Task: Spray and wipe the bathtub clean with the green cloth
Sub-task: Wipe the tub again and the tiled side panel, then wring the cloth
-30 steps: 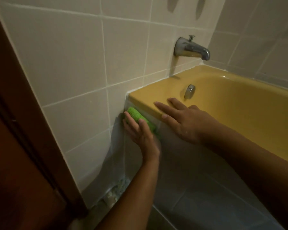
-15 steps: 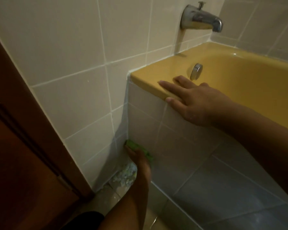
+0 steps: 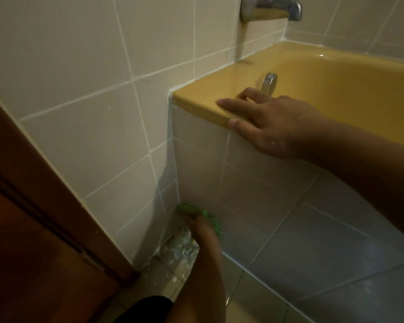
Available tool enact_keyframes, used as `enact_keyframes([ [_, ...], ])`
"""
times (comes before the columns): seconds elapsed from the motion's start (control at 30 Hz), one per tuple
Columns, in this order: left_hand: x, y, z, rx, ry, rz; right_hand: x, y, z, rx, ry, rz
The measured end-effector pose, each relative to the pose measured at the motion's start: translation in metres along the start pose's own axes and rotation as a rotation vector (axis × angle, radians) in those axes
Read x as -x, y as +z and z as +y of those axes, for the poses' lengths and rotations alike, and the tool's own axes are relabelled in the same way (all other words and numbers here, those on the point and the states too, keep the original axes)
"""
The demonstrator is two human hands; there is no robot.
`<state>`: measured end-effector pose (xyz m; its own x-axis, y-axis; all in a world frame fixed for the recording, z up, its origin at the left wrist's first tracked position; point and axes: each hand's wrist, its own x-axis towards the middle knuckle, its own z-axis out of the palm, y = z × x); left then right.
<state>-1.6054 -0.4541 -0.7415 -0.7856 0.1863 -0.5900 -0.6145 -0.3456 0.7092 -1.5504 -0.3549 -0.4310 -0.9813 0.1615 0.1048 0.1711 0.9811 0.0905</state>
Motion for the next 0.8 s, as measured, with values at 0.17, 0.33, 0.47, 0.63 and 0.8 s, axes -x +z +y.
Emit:
enact_keyframes([
  [0.17,0.058,0.027,0.044,0.012,0.305,0.053,0.020,-0.006,-0.003,0.005,0.054,-0.015],
  [0.33,0.105,0.054,0.083,-0.129,0.550,-0.022,0.044,-0.007,0.000,0.054,0.078,-0.013],
  [0.47,0.127,0.076,0.109,-0.226,0.683,-0.077,0.055,-0.007,0.005,0.059,0.079,-0.020],
  [0.63,0.149,0.084,0.125,-0.313,0.829,-0.167,0.055,-0.008,0.007,0.031,0.065,0.009],
  [0.8,0.124,0.046,0.086,-0.558,0.860,-0.178,0.054,-0.008,0.007,0.075,0.037,0.011],
])
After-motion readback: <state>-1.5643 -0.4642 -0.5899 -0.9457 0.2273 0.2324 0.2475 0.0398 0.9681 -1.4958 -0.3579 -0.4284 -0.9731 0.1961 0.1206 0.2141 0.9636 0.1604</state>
